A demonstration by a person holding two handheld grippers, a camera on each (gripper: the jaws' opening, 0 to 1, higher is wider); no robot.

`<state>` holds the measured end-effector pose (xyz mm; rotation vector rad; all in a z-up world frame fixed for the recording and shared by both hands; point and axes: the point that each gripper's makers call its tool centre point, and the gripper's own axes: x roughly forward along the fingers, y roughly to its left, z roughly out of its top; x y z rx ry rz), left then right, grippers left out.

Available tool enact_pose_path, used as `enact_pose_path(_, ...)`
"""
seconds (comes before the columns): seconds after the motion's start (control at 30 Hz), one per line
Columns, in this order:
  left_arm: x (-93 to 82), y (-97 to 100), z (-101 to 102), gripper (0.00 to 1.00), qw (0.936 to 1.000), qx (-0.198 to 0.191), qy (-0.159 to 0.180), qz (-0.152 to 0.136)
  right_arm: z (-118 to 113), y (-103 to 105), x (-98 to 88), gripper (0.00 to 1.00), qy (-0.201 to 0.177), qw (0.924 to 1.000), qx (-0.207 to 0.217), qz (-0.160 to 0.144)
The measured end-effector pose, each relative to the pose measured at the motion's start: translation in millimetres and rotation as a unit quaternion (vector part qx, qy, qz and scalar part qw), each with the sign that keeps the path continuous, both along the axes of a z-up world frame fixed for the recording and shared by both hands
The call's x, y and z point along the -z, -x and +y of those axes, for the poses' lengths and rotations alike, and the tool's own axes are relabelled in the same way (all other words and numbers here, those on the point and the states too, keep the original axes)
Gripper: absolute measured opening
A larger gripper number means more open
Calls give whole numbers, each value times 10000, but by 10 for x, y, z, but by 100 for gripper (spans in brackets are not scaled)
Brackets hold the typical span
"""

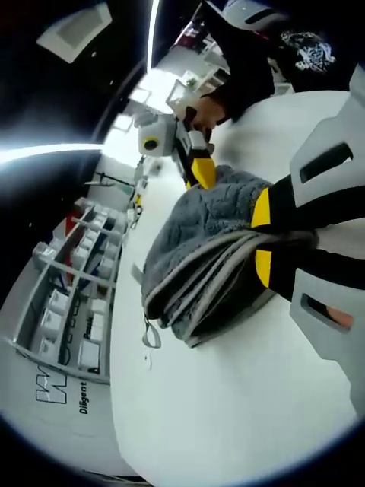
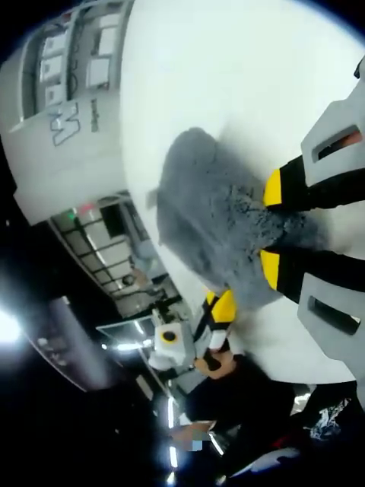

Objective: Open the folded towel by lifting each exposed corner and separating the folded layers until the towel lies flat within the target outline without major curled edges

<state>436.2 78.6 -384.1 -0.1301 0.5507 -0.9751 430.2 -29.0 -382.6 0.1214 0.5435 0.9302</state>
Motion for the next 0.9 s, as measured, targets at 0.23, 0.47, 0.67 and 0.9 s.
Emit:
enact_pose_path(0.23,0,74,-15,5,10000,9,31,-11,11,41,6,13,-10,10000,-33,-19)
enact_pose_path(0.47,7,149,-43,5,10000,20,44,6,23,88,4,13,-25,10000,-70,22)
enact_pose_path(0.67,10,156,-31,5,10000,20,52,8,29,113,7,13,-49,10000,-79,29)
enact_pose_path(0.9,-3,101,40,5,10000,40,54,45,40,143,10,14,-48,9999,-89,47)
